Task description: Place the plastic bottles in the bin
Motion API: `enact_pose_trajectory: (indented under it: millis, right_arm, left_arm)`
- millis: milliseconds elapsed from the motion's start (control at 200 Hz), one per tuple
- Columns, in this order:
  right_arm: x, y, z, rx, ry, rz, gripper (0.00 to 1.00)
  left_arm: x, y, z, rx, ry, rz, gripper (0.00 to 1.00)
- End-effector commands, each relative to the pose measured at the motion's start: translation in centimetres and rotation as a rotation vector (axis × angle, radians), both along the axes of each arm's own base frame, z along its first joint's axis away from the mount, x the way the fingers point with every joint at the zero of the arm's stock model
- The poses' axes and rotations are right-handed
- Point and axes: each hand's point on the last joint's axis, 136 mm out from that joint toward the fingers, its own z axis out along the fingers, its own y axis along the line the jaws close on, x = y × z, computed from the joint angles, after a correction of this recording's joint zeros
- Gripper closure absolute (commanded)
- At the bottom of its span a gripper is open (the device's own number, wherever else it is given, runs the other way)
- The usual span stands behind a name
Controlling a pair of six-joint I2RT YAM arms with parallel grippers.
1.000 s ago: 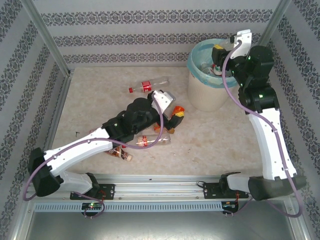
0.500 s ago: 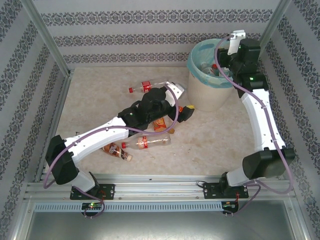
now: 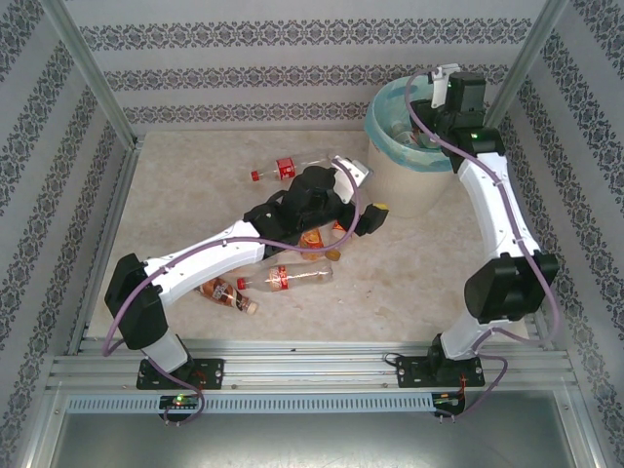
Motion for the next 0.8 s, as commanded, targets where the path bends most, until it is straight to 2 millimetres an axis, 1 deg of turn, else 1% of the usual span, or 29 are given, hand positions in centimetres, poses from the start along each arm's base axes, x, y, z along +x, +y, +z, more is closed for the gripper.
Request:
enact_pose_trajectory:
  millis: [0, 145, 295, 385, 470, 530, 644, 709, 794]
  right_arm:
    - [0.8, -1.7, -0.2, -0.05, 0.017, -0.053, 0.52]
    - [2.0, -3.1, -1.2, -0.085, 0.036, -0.094, 0.52]
    - [3.1, -4.3, -2.3, -0.103, 0.063, -0.126, 0.46]
    - [3.5, -4.5, -3.0, -0.092, 0.078, -0.133, 0.38]
    - [3.5, -4.4, -2.9, -0.087, 0.079, -0.134, 0.27]
    - [3.5, -4.3, -2.6, -0.081, 0.071, -0.133, 0.24]
    - [3.5, -4.4, -1.5, -0.075, 0.052, -0.134, 0.22]
    - [3.5, -4.3, -1.2, -0.074, 0.049, -0.131, 0.22]
    - [3.4, -4.1, -1.1, -0.069, 0.051, -0.123, 0.3]
  left_arm:
    - [0.4, 0.3, 0.8, -0.022, 0.021, 0.004, 0.0]
    - [0.5, 0.8, 0.5, -0.013, 0.032, 0.013, 0.0]
    - [0.8, 1.5, -0.1, -0.007, 0.039, 0.032, 0.0]
    - [0.8, 1.7, -0.4, -0.012, 0.05, 0.039, 0.0]
    - [0.8, 1.7, -0.7, -0.013, 0.059, 0.038, 0.0]
    - [1.0, 1.8, -0.7, -0.013, 0.059, 0.041, 0.0]
    - [1.2, 1.9, -0.6, -0.015, 0.06, 0.042, 0.0]
    - [1.3, 1.9, -0.7, -0.018, 0.063, 0.042, 0.0]
    - [1.4, 1.9, -0.9, -0.023, 0.068, 0.041, 0.0]
